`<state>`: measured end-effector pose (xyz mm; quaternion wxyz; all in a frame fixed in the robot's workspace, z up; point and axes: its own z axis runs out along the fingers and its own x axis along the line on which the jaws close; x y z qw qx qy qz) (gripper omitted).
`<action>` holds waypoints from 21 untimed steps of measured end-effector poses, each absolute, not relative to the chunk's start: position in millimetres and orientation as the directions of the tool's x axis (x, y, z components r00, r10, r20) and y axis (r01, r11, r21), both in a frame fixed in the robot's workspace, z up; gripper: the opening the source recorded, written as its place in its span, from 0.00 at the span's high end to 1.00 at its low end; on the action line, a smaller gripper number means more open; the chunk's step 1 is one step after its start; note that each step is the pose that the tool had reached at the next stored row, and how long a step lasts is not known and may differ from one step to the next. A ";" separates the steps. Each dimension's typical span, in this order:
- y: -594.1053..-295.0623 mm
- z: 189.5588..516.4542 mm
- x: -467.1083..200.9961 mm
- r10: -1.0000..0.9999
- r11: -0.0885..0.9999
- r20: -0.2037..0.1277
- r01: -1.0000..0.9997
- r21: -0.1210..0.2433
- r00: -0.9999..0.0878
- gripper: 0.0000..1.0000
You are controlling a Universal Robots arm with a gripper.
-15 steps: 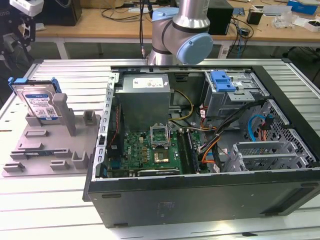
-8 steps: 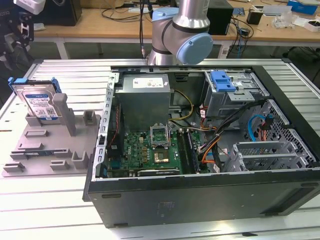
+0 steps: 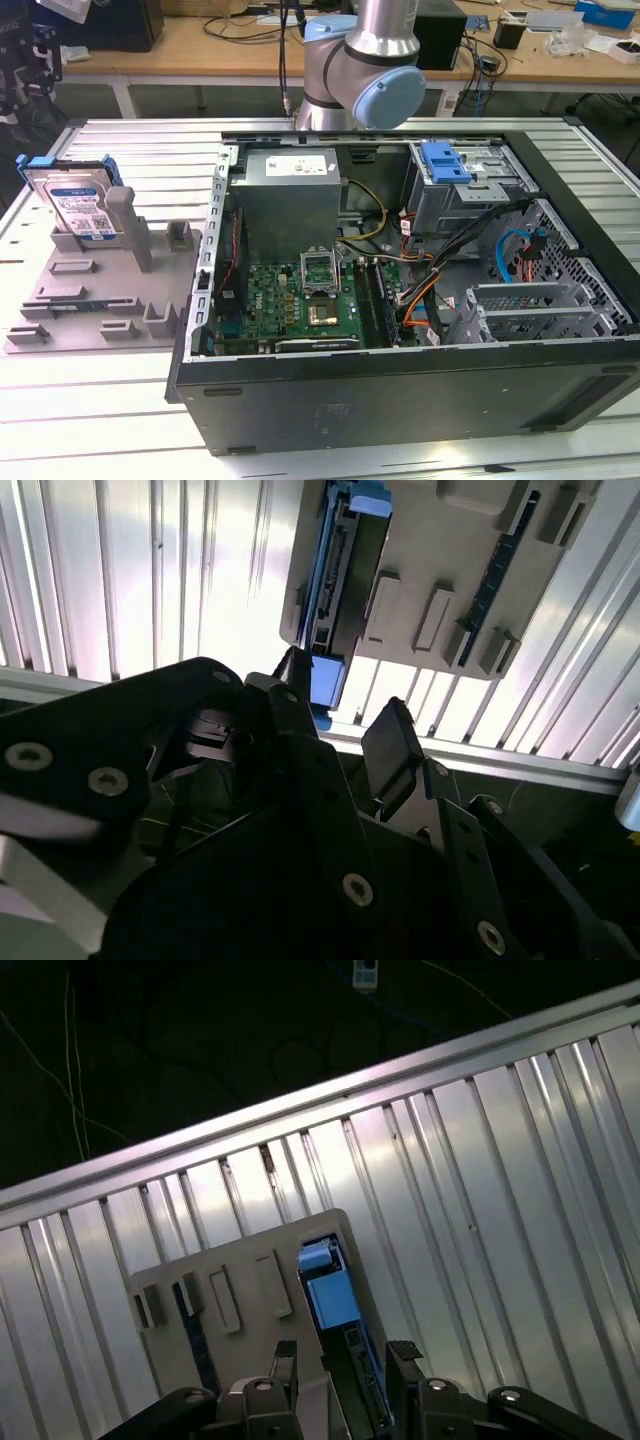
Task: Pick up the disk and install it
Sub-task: 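Pick up the disk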
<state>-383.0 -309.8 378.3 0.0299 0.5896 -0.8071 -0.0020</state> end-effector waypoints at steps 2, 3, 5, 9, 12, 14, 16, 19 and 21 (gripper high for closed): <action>-309.8 378.2 -383.0 -0.952 0.304 0.046 -0.952 0.038 -0.302 0.52; -309.8 378.2 -383.0 -0.952 0.303 0.046 -0.952 0.038 -0.302 0.52; -309.8 378.2 -383.0 -0.952 0.303 0.046 -0.952 0.038 -0.301 0.52; -309.8 377.7 -383.3 -0.956 0.293 0.042 -0.956 0.027 -0.291 0.52; -309.8 377.7 -383.5 -0.966 0.257 0.042 -0.966 0.027 -0.256 0.52; -309.8 377.6 -383.5 -0.976 0.217 0.042 -0.976 0.027 -0.216 0.52; -309.8 377.3 -383.5 -0.983 0.179 0.042 -0.984 0.027 -0.178 0.52; -309.8 377.0 -383.5 -0.991 0.131 0.042 -0.991 0.027 -0.130 0.52; -309.8 376.5 -383.5 -0.994 0.105 0.042 -0.994 0.024 -0.104 0.52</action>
